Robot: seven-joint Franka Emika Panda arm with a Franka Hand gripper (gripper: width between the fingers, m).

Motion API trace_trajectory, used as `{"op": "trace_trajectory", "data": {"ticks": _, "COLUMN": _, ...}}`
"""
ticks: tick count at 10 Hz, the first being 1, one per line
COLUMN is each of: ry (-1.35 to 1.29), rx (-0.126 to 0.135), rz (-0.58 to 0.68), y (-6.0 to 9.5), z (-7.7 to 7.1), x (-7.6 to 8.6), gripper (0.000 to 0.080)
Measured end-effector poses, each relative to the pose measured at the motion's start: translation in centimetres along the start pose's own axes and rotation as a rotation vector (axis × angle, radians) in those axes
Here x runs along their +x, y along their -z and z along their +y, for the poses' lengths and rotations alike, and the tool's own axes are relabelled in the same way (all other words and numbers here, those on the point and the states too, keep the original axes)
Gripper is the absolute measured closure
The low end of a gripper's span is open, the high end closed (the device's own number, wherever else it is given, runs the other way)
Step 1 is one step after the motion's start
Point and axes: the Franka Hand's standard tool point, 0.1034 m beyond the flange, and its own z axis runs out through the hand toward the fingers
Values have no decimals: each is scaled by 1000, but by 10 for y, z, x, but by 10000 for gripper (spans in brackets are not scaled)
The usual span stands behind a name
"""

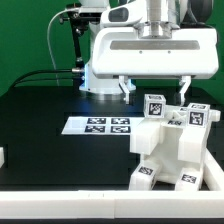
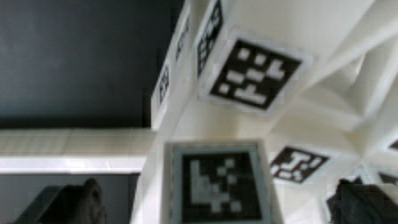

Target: Assemble chair

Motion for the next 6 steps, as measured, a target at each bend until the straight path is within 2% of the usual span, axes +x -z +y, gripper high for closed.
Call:
{"op": "trace_trajectory", "data": {"ticks": 2, "ry": -27, "rx": 18, "rz": -130, "y": 12, "z": 2, "x": 14, "gripper": 151}}
{"op": "trace_trajectory", "data": {"ticks": 4, "ry": -56, "rx": 23, "rz": -319, "y": 12, "z": 3, "x": 19, "gripper": 151}}
{"op": "trace_trajectory", "data": {"ticks": 6, "ry": -58, "rx": 20, "rz": -451, "y": 8, "z": 2, "x": 22, "gripper": 151}}
